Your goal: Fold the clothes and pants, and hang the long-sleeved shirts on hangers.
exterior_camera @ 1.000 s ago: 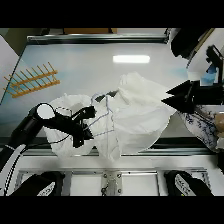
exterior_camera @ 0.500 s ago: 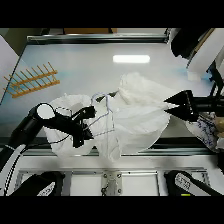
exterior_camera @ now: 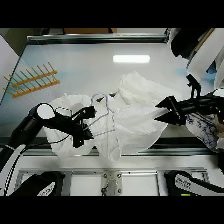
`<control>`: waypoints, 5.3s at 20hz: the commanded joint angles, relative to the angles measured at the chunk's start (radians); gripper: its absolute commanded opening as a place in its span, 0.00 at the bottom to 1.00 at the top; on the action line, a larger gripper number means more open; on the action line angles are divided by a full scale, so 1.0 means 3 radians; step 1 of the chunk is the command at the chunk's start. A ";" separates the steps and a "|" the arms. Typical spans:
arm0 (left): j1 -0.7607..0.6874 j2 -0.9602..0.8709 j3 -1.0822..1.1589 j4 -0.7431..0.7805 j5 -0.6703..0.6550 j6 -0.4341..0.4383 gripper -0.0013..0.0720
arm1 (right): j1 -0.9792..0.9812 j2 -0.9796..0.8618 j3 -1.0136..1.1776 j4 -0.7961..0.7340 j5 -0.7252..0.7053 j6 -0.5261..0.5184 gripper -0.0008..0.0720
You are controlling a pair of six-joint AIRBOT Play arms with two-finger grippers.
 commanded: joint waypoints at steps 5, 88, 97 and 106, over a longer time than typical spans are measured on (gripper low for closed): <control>0.0003 -0.0003 0.0001 0.0000 0.0000 0.0001 0.04 | 0.0268 -0.0158 -0.0001 -0.0028 -0.0017 -0.0009 0.72; 0.2043 0.2029 -0.0716 -0.0380 0.0270 -0.3569 0.83 | 0.0292 0.0823 0.0003 0.1151 -0.1017 0.1039 0.02; 0.0384 0.1232 -0.0846 -0.0451 0.0829 -0.4490 0.69 | 0.0294 0.0839 0.0003 0.1150 -0.1050 0.1096 0.02; -0.0782 0.0764 -0.0847 -0.0858 0.1457 -0.4738 0.69 | 0.0294 0.0839 0.0003 0.1143 -0.1050 0.1095 0.02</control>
